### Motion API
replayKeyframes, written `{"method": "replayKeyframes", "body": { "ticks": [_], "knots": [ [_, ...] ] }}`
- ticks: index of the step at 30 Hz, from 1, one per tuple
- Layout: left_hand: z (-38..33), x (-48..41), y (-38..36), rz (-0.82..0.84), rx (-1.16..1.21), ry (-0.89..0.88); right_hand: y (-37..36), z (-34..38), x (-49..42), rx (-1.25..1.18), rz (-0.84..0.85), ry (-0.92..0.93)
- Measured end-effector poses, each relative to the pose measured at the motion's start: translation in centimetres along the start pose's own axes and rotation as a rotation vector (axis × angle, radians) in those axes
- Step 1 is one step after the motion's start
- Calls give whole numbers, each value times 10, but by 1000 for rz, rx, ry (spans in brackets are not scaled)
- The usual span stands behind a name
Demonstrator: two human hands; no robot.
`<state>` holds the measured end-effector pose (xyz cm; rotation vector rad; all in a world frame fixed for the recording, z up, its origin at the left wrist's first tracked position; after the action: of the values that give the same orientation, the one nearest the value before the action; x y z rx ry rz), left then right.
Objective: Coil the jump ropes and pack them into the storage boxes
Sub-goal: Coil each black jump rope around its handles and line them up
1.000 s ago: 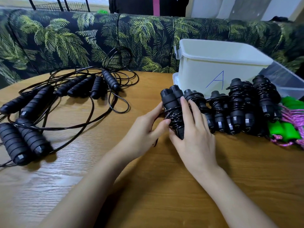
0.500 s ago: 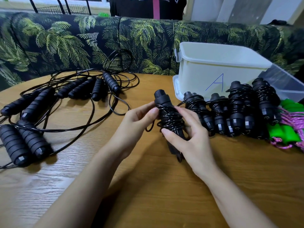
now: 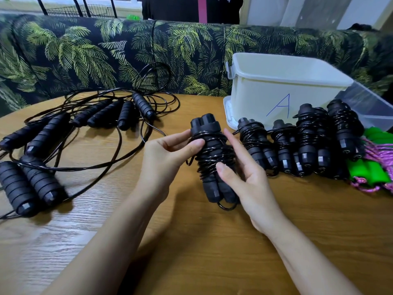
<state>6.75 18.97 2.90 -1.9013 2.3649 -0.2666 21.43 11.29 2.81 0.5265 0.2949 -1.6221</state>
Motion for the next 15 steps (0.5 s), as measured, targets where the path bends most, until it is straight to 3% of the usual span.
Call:
{"method": "replayKeyframes", "body": {
  "ticks": [6,11,15],
  "knots": [
    [0,8,-6,-58,-134,-85,-3,12,0,560,30,164],
    [0,13,-19,-49,-336,-154,-17,10,4,910,118,131],
    [0,23,-39,28,-545,-241,-7,10,1,1194,63,88]
  ]
}}
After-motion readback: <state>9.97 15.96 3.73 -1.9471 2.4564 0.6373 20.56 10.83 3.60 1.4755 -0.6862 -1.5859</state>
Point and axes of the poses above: each hand's wrist, its own x-axis away from the middle knuckle, its own y-axis out of the back of the hand, z = x × y, the point moved 10 cm from there along -x, towards the middle knuckle, and after that the axes turned 11 degrees about y, right-handed, at the moved point
